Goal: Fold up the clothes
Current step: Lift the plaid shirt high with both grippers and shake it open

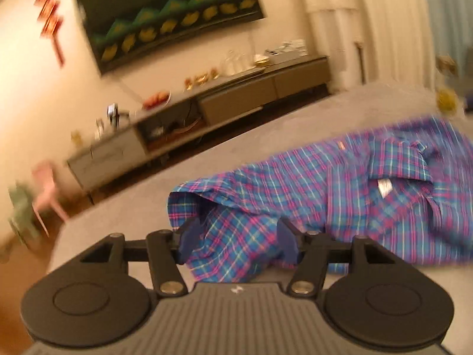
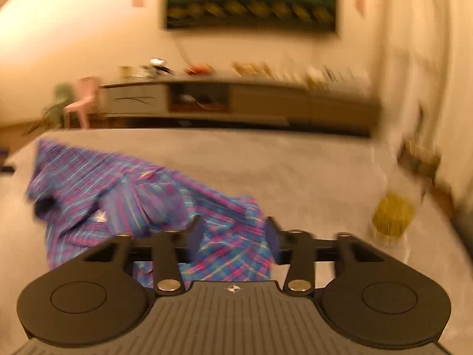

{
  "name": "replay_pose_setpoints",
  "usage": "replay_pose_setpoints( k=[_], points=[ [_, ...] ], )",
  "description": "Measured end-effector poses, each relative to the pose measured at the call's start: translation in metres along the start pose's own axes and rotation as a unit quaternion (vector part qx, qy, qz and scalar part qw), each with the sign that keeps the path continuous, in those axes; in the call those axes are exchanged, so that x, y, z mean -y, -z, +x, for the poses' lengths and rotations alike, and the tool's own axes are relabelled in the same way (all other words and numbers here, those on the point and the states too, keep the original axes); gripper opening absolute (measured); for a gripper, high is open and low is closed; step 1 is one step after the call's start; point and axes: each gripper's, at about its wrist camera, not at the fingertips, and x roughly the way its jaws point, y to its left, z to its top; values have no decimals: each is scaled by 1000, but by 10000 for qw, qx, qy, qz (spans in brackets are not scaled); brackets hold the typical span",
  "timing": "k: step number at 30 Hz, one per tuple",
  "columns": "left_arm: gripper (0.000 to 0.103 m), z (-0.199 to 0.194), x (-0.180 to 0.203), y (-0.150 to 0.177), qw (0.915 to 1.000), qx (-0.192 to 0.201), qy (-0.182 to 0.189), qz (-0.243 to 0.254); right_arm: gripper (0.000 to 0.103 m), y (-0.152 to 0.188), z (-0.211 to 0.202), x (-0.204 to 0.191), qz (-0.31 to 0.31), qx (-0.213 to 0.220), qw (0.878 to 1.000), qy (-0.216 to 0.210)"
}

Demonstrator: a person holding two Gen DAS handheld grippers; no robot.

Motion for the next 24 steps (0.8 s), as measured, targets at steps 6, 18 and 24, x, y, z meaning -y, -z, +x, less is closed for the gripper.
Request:
replay_pose_setpoints(
  k=[6, 18, 24],
  points=[
    [73, 29, 70, 12, 9814, 268, 156, 1896, 68, 0, 22, -88, -2514, 284, 9665, -425],
    [63, 140, 118, 34, 9210, 271, -398, 3867, 4, 18, 136, -125, -4568, -181, 8886, -362],
    [2, 127, 82, 31, 9507, 223, 68, 3093, 0, -10, 116, -82, -2869, 81, 9545, -811]
  ],
)
